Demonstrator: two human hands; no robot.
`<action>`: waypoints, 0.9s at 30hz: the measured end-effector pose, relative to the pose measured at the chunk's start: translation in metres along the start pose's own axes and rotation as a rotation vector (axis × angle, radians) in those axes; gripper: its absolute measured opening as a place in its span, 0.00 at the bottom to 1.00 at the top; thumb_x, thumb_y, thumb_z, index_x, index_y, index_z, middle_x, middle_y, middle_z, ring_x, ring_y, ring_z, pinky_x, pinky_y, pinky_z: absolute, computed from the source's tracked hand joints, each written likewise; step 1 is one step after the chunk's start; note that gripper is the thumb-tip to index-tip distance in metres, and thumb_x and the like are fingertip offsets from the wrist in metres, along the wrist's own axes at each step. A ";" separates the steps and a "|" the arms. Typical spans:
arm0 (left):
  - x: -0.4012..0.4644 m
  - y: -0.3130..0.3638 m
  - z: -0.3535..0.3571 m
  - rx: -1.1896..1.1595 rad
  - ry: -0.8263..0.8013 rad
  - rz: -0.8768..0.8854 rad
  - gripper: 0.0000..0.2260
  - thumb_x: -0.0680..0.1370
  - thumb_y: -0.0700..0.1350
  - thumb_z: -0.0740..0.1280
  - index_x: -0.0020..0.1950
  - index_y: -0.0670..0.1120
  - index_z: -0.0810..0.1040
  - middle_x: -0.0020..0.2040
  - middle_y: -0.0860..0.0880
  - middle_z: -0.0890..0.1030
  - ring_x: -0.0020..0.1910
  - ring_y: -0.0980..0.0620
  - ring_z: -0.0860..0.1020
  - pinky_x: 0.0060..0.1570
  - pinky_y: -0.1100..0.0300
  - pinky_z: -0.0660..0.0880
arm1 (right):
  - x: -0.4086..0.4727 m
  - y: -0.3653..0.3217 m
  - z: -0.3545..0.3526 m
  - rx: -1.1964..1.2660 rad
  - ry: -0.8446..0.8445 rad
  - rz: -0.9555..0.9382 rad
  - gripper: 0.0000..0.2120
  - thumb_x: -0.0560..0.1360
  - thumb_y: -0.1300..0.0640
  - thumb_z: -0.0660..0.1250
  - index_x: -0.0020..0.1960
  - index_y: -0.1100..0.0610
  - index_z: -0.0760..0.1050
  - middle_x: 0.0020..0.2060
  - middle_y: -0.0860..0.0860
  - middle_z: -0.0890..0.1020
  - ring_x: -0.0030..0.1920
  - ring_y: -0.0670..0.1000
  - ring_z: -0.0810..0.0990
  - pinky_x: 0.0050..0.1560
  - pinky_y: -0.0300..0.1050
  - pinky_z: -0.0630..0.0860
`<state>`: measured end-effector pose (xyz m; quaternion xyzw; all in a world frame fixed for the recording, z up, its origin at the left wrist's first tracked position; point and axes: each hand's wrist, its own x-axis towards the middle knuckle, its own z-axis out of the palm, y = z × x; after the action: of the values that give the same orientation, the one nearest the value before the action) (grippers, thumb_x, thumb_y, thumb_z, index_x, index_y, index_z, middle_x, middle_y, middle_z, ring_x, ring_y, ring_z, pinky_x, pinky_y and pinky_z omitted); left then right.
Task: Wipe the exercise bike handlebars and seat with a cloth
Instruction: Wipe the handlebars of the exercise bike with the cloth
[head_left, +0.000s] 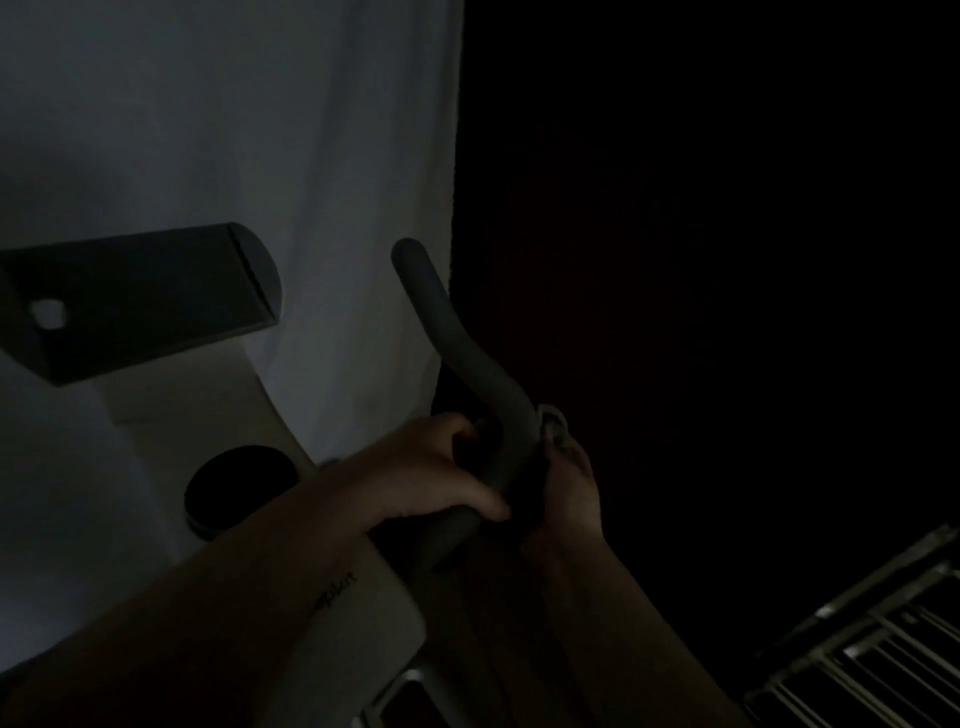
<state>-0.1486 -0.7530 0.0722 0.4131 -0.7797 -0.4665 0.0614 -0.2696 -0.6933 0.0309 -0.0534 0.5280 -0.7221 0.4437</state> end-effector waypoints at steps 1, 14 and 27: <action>0.000 -0.001 0.000 -0.004 0.010 0.007 0.25 0.64 0.51 0.78 0.58 0.52 0.73 0.52 0.55 0.77 0.51 0.56 0.76 0.55 0.56 0.76 | -0.004 0.006 -0.006 -0.040 0.010 -0.023 0.16 0.81 0.54 0.58 0.66 0.59 0.69 0.60 0.59 0.77 0.60 0.60 0.77 0.48 0.50 0.75; 0.008 -0.003 -0.002 -0.100 -0.065 0.049 0.12 0.63 0.47 0.79 0.44 0.54 0.84 0.44 0.54 0.84 0.45 0.56 0.81 0.50 0.59 0.78 | -0.001 -0.038 -0.016 -1.385 -0.256 -1.077 0.14 0.72 0.62 0.68 0.54 0.49 0.78 0.54 0.44 0.76 0.56 0.46 0.71 0.46 0.31 0.65; 0.003 -0.002 -0.002 -0.019 -0.034 0.028 0.19 0.64 0.52 0.78 0.52 0.48 0.83 0.51 0.50 0.83 0.50 0.52 0.80 0.57 0.49 0.76 | 0.016 -0.061 0.020 -1.821 -0.527 -1.210 0.15 0.71 0.59 0.63 0.56 0.47 0.77 0.54 0.44 0.76 0.58 0.48 0.68 0.46 0.39 0.69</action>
<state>-0.1489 -0.7569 0.0707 0.3936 -0.7818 -0.4801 0.0585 -0.3038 -0.7156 0.0825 -0.7561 0.6356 -0.1300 -0.0862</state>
